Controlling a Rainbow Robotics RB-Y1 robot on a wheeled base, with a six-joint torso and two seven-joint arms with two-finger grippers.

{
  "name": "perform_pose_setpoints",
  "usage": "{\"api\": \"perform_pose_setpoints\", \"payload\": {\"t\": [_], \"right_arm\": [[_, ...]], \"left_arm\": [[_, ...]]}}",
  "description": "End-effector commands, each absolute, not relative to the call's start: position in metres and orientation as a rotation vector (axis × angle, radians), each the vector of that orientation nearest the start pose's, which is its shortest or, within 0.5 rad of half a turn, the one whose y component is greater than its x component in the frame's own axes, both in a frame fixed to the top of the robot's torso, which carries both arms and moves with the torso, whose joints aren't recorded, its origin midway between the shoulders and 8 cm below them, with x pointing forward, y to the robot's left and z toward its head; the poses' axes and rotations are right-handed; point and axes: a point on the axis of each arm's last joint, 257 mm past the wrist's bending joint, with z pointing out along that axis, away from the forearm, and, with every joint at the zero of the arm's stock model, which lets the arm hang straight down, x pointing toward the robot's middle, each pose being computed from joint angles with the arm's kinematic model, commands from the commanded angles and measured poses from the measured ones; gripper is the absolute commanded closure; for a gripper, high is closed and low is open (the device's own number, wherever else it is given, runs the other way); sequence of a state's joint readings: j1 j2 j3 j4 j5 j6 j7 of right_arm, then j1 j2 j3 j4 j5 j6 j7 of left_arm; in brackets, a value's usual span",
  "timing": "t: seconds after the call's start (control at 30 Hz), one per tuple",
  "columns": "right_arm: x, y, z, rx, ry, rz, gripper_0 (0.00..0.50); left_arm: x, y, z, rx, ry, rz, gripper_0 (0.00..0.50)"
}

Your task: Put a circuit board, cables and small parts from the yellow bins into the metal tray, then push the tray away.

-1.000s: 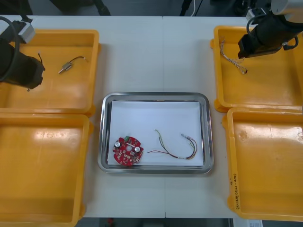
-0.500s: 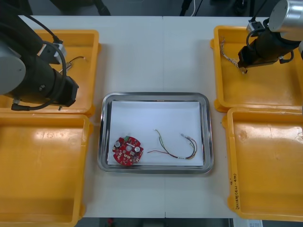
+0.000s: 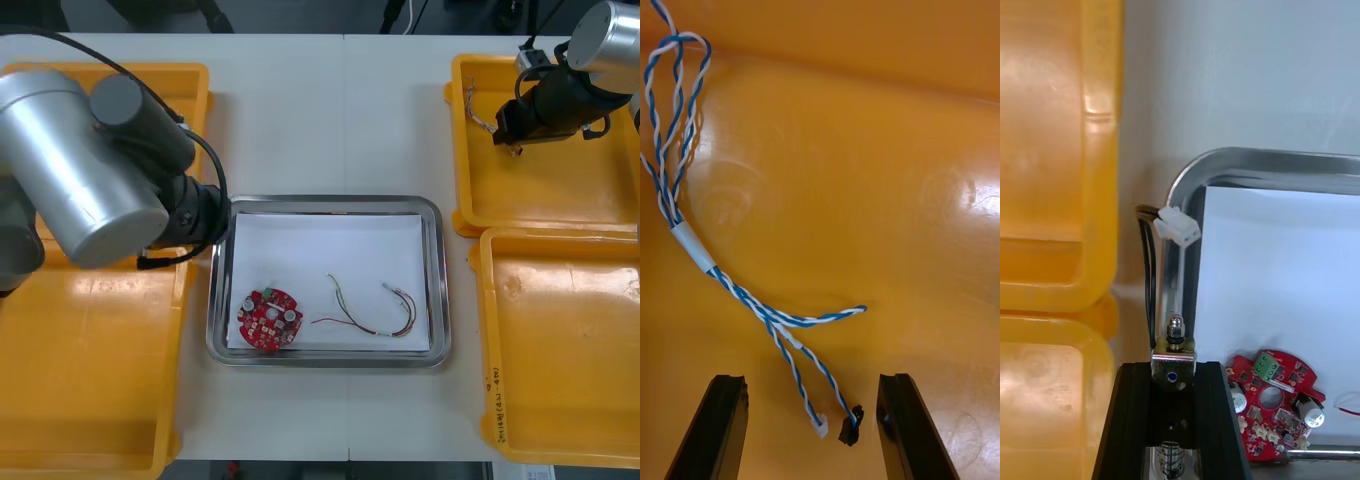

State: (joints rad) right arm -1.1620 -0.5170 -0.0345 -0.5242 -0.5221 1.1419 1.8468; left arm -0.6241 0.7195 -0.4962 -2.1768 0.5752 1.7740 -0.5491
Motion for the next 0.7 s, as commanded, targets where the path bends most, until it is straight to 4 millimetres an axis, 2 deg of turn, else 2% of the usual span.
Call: {"api": "perform_pose_setpoints", "payload": {"t": [0.03,0.27,0.7], "right_arm": [[0.67,-0.309,-0.168,-0.264,2.489,-0.011,0.0],[0.665,-0.316,-0.179,-0.296,2.511,-0.053,0.0],[0.655,-0.32,-0.195,-0.294,2.549,-0.048,0.0]], "left_arm": [[0.443,0.136,-0.166,0.007,2.486,-0.069,0.5],[0.453,0.118,-0.192,0.031,2.479,-0.089,0.5],[0.484,0.096,-0.22,0.015,2.471,-0.127,0.5]]}}
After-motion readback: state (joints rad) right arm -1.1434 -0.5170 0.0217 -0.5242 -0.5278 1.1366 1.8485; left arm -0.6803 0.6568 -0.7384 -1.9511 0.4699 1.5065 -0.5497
